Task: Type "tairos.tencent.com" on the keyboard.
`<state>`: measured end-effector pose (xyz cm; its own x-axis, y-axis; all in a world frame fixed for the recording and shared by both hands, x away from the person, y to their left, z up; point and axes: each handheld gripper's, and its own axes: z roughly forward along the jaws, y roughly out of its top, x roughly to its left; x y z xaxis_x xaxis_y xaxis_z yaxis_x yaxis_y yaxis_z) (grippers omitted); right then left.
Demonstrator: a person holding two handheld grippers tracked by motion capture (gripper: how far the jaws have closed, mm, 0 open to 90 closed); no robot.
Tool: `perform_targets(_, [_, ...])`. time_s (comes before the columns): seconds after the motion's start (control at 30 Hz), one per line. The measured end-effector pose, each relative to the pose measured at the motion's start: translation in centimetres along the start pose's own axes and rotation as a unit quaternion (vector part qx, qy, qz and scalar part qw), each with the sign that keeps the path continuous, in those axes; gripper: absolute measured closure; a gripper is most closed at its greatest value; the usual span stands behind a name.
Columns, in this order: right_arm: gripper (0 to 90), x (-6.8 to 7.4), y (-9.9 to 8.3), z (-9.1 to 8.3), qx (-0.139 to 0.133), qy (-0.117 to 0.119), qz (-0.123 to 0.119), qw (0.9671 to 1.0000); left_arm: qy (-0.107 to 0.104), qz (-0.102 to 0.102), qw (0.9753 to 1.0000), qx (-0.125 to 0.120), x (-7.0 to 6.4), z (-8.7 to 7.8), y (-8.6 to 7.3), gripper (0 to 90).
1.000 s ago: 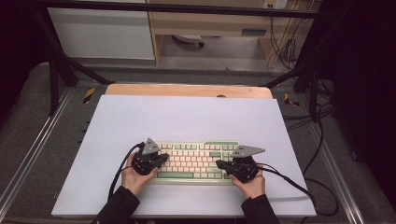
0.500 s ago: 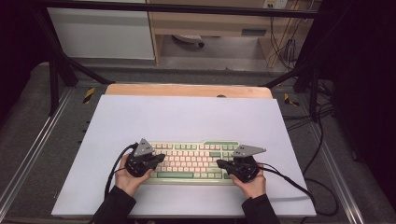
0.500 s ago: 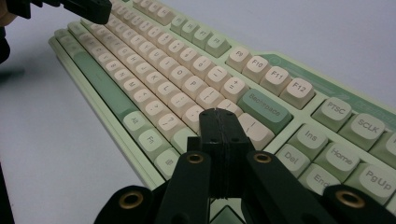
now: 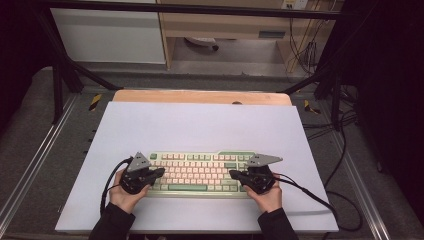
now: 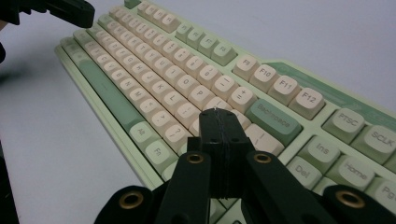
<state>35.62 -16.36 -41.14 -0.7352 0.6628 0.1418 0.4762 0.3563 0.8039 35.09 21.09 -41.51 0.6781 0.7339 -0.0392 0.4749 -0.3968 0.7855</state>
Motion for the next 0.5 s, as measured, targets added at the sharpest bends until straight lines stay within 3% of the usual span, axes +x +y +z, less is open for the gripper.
perform_targets(0.5, [90.0,1.9,2.5,3.3,0.005,0.002,-0.004,1.0000,0.001,-0.007,0.9999,-0.009,0.6,-0.8,-0.8,90.0])
